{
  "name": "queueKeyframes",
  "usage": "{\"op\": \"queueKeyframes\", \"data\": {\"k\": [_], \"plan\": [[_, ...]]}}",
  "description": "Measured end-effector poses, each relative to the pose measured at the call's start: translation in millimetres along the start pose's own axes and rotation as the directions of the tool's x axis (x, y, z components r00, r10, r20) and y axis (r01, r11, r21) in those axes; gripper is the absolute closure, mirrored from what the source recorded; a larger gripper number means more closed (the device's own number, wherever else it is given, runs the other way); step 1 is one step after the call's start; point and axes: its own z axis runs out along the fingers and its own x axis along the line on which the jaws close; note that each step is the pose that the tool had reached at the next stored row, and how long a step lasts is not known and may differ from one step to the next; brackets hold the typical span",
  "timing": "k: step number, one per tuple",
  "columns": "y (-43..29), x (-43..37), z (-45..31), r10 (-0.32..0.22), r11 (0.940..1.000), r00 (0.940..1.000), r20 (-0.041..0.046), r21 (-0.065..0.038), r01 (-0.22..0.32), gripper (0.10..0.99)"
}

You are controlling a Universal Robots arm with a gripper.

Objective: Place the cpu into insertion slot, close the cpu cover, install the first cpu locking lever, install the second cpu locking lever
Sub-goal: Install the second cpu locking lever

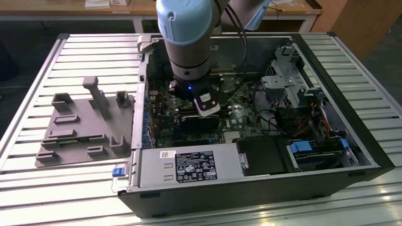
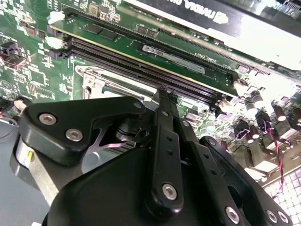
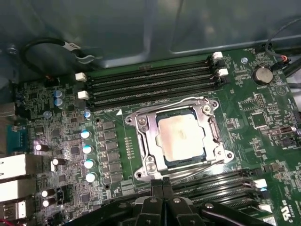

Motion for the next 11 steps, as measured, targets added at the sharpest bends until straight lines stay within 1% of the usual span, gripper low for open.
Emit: {"op": "queueKeyframes", "data": {"k": [1,3,8,11], "plan": [[-1.0,0.7,0.4,0.000,1.0000,1.0000,-0.0014,-0.007,0.000,0.984],[-2.8,2.6,1.5,0.000,0.9999,1.0000,-0.0033,-0.017,0.000,0.984],[-5.8,9.6,5.2,-0.002,0.9994,1.0000,-0.0059,-0.035,0.002,0.984],[-7.3,13.0,8.1,-0.003,0.9991,1.0000,-0.0064,-0.043,0.003,0.984]]}}
